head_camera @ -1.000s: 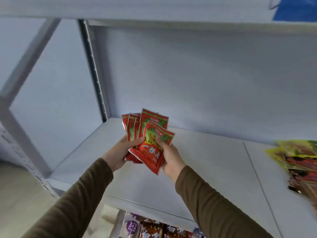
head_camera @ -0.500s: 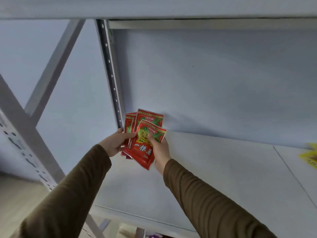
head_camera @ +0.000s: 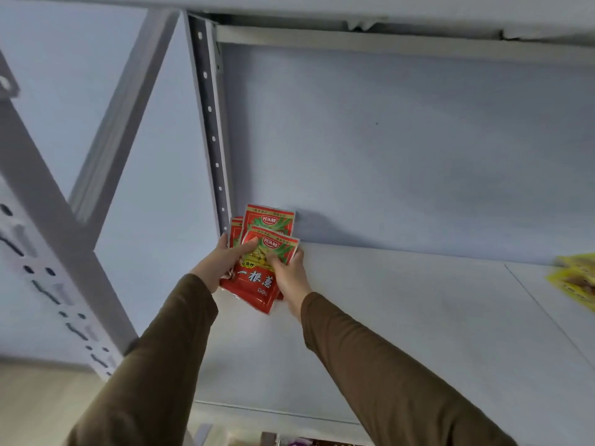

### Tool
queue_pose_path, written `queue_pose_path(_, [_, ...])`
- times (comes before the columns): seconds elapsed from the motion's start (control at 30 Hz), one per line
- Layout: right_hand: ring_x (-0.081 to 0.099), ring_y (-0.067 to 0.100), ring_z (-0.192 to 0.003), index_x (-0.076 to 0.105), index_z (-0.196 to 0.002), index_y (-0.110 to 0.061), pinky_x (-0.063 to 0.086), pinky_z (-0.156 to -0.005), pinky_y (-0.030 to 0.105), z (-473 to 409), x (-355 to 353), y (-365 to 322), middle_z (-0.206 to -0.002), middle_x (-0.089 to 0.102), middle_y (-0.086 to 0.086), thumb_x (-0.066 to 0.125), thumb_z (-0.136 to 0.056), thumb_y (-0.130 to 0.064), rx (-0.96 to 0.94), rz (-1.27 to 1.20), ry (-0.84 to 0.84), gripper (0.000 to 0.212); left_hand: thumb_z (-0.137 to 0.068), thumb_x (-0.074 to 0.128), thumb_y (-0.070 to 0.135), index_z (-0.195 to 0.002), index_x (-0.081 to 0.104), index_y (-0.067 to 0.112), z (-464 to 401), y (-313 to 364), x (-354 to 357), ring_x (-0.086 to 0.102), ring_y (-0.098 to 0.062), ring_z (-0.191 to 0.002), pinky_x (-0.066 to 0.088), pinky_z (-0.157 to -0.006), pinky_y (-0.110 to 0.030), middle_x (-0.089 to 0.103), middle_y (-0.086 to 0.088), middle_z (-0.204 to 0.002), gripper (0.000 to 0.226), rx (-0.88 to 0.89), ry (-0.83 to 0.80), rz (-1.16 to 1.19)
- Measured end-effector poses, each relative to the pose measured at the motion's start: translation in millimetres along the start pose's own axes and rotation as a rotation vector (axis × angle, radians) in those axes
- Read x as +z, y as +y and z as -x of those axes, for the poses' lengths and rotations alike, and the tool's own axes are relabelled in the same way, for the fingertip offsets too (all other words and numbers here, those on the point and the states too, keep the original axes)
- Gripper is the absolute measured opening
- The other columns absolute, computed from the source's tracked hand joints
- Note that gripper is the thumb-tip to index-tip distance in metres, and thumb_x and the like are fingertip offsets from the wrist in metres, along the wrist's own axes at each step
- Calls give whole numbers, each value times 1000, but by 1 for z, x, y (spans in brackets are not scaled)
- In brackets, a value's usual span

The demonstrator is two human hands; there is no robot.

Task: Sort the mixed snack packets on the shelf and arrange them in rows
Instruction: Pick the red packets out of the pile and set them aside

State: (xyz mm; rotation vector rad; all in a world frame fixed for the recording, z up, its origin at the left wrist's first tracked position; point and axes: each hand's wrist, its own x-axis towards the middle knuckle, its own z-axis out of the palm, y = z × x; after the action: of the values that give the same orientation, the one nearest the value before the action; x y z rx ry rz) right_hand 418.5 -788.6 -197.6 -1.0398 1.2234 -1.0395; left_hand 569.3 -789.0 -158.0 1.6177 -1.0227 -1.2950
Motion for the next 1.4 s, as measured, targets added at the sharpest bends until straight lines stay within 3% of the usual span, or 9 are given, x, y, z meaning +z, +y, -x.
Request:
queue_pose_path(0.13, [73, 9, -91, 33, -138, -42, 58, -64, 23, 6, 2, 5, -112, 65, -15, 69, -93, -42, -51, -61, 39, 57, -86, 77, 50, -141, 40, 29, -2, 1, 0, 73, -26, -92, 59, -68, -36, 70, -3, -120, 69, 12, 28, -82])
queue_pose_path(0.3, [65, 22, -115, 27, -150, -40, 54, -100, 49, 12, 16, 11, -136, 59, -2, 58, -97, -51, -101, 159, 12, 63, -90, 73, 48, -143, 37, 27, -2, -8, 2, 70, -25, -97, 57, -80, -38, 66, -4, -128, 67, 80, 45, -144])
queue_pose_path(0.4, [65, 23, -115, 29, -150, -40, 54, -100, 50, 18, 13, 12, -138, 58, -1, 58, -96, -53, -106, 139, 44, 62, -91, 70, 51, -140, 34, 28, 1, -12, 0, 69, -21, -93, 57, -75, -34, 64, -1, -128, 65, 110, 74, -130])
queue_pose_path(0.53, [67, 23, -113, 28, -150, -39, 56, -98, 50, 25, 9, 13, -139, 58, -2, 62, -92, -58, -119, 87, 45, 70, -88, 70, 56, -155, 23, 28, 5, -14, 1, 62, -7, -77, 50, -57, -24, 55, 11, -116, 86, 124, 107, -95])
queue_pose_path(0.6, [69, 22, -111, 27, -150, -38, 57, -97, 49, 28, 7, 13, -140, 58, -2, 63, -91, -59, -122, 65, 48, 72, -87, 71, 56, -156, 22, 28, 5, -16, 2, 63, -10, -81, 51, -62, -26, 56, 6, -125, 90, 127, 118, -85])
queue_pose_path(0.77, [69, 19, -108, 27, -149, -37, 58, -95, 44, 33, 5, 14, -141, 58, -2, 63, -91, -59, -127, 59, 54, 72, -87, 73, 53, -160, 15, 27, 8, -18, 4, 63, -34, -123, 55, -88, -44, 50, -7, -153, 97, 116, 162, -72])
queue_pose_path(1.0, [59, 1, -89, 25, -152, -36, 50, -70, 19, 37, 1, 11, -152, 46, -1, 62, -93, -57, -149, 101, 87, 73, -88, 75, 49, -159, 22, 29, 15, -18, 6, 59, -34, -128, 52, -100, -52, 47, -7, -154, 91, 198, 204, -111])
queue_pose_path(1.23, [49, 19, -135, 28, -153, -36, 49, -106, 41, 48, -11, 1, -156, 40, 1, 51, -96, -62, -250, 243, 194, 68, -91, 62, 64, -159, 17, 33, 33, -18, 14, 18, -28, -155, 24, -122, -58, 19, 1, -169, 88, 577, 358, -578])
queue_pose_path(1.4, [26, 17, -149, 30, -156, -27, 28, -118, 35, 60, -53, -19, -161, 33, -2, 47, -104, -47, -465, 670, 313, 59, -99, 55, 56, -160, 24, 29, 48, 0, 35, 3, -28, -159, 8, -127, -53, 14, -1, -172, 73, 756, 312, -885])
